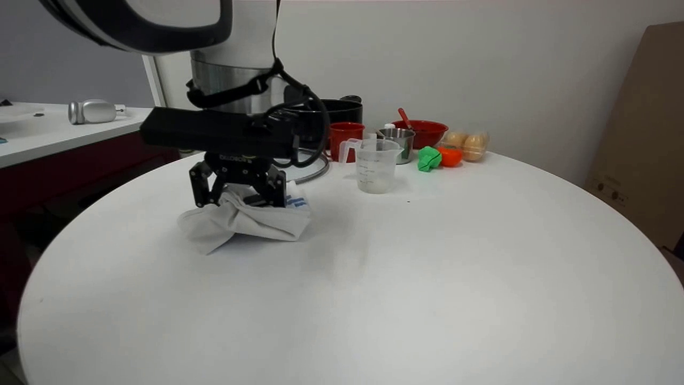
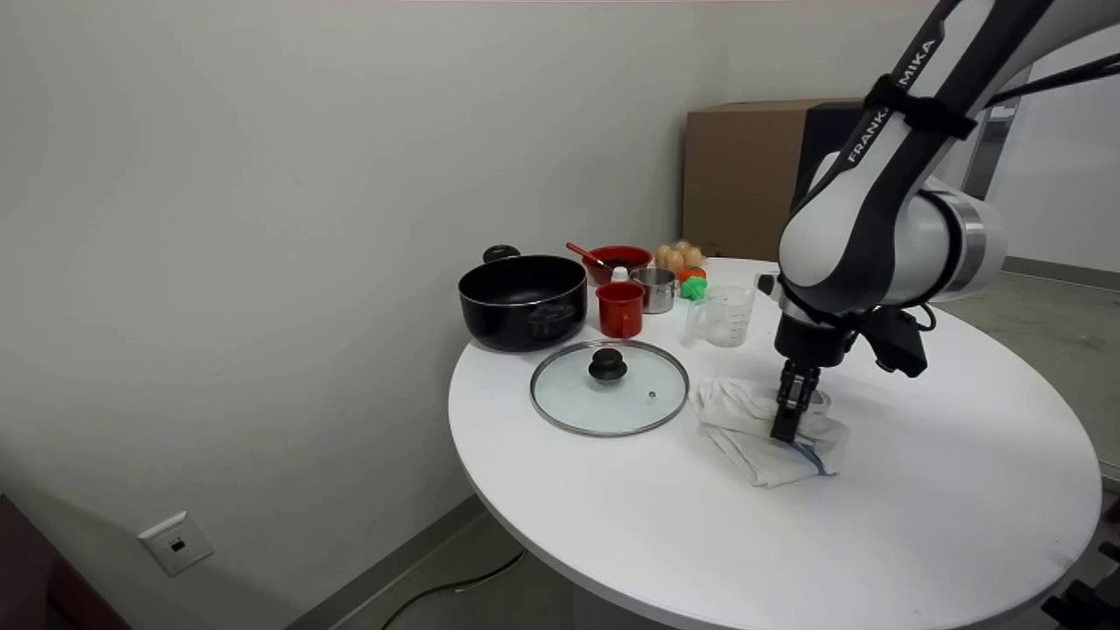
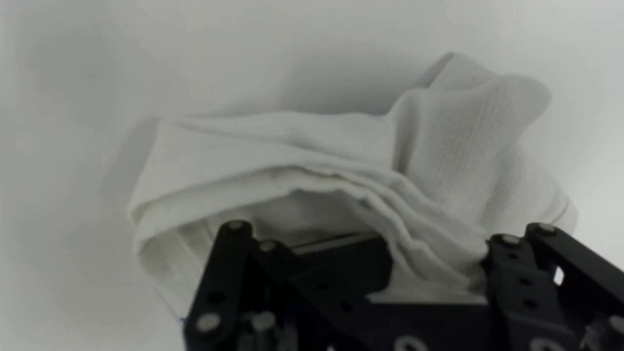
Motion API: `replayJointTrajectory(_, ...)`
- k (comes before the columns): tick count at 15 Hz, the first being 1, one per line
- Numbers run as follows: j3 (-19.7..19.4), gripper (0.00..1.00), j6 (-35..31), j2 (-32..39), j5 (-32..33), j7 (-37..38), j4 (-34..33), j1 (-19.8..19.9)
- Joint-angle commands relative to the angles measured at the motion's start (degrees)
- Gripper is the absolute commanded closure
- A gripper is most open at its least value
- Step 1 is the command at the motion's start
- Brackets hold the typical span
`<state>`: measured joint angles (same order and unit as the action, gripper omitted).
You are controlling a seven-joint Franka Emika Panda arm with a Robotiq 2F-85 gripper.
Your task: Use the tea towel to wipe the table
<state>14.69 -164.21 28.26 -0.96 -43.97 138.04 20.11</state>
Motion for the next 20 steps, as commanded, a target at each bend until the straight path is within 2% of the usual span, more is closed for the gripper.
replayJointTrajectory(1, -0.2, 1.00, 0.0, 1.2, 0.7, -0.8, -0.8, -1.1)
replayJointTrajectory(5, -2.2, 1.00, 0.1, 0.8, 0.2, -0.9, -1.9, 1.0)
replayJointTrajectory(13, -9.3, 1.00, -0.3, -0.2, 0.0, 0.0, -4.6, 6.4)
replayJointTrajectory(17, -10.1, 1.00, -0.4, 0.2, 0.4, 0.6, -4.6, 5.6)
replayJointTrajectory(20, -9.1, 1.00, -0.7, 0.3, 0.8, 0.7, -3.7, 3.7)
